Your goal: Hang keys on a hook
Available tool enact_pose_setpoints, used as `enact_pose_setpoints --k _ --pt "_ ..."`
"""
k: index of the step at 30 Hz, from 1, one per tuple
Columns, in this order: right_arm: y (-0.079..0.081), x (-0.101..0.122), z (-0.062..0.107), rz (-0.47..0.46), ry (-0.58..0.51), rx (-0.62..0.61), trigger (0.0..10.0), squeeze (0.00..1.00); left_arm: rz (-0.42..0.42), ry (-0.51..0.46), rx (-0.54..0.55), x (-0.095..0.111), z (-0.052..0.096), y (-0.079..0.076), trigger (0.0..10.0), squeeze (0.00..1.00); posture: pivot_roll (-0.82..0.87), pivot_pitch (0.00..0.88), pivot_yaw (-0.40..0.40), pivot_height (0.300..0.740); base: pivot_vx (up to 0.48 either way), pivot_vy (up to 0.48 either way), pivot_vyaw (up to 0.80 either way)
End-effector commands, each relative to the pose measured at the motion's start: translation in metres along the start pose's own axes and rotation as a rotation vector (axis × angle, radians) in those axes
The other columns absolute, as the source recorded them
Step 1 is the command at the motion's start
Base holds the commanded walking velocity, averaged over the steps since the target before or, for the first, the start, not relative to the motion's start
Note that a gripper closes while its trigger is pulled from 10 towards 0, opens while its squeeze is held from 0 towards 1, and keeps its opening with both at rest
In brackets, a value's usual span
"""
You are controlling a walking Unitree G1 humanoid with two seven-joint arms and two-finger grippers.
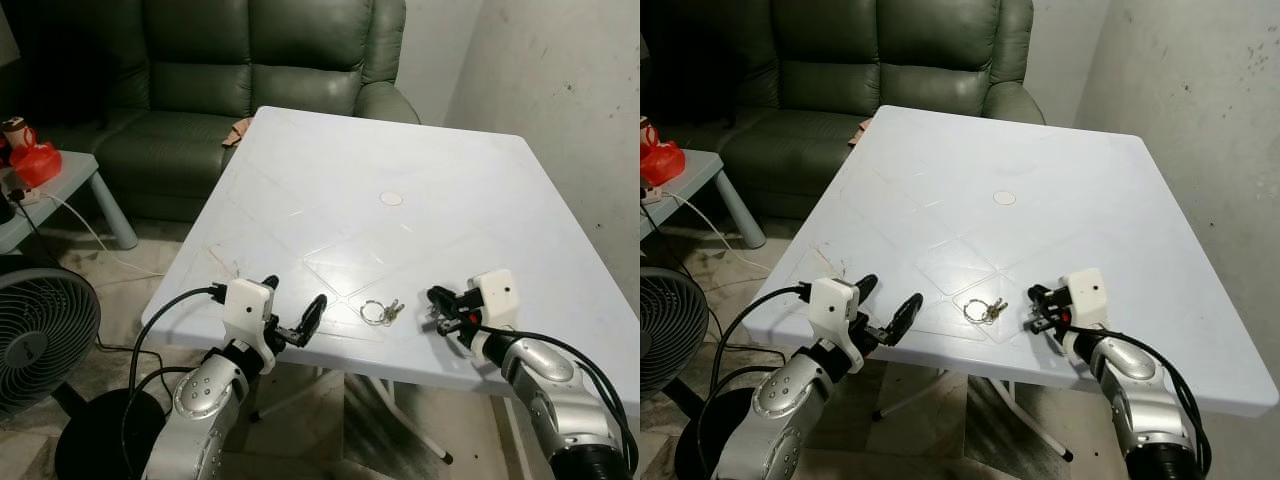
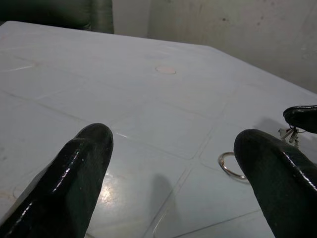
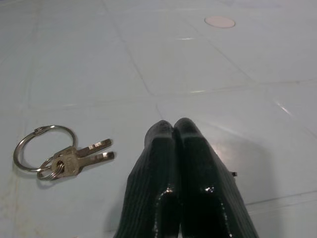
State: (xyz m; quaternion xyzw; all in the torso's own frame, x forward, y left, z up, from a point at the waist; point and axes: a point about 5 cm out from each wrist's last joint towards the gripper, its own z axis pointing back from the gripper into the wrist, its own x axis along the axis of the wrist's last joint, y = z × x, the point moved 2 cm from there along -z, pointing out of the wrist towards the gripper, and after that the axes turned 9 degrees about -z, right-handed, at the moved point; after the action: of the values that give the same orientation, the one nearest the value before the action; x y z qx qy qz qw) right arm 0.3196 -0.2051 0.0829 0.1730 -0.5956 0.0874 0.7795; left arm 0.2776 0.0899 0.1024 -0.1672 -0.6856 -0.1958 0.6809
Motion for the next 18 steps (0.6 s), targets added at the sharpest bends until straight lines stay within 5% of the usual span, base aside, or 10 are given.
enact_pose_setpoints --k 1,5,12,18 --pt "-0.003 0.006 -0.003 -0.043 -0.018 -0.018 10.0 0.00 -0.021 -0.005 0.000 0.003 -0.003 0.001 10.0 0.00 0.03 0.000 -0.046 0.740 0.000 0.000 0.00" --pt "-0.004 0.014 -0.004 -0.100 -0.065 -0.026 10.0 0.00 -0.022 -0.005 0.000 0.003 -0.003 0.001 10.0 0.00 0.03 0.000 -0.046 0.740 0.000 0.000 0.00" --pt "-0.001 0.053 -0.004 -0.343 -0.278 0.021 10.0 0.00 -0.024 -0.009 0.004 0.003 -0.004 0.001 10.0 0.00 0.03 0.000 -0.046 0.740 0.000 0.000 0.00" --pt "0.003 0.075 -0.001 -0.422 -0.394 0.045 10.0 0.00 -0.025 -0.015 0.008 0.005 -0.006 0.002 10.0 0.00 0.03 0.000 -0.046 0.740 0.000 0.000 0.00"
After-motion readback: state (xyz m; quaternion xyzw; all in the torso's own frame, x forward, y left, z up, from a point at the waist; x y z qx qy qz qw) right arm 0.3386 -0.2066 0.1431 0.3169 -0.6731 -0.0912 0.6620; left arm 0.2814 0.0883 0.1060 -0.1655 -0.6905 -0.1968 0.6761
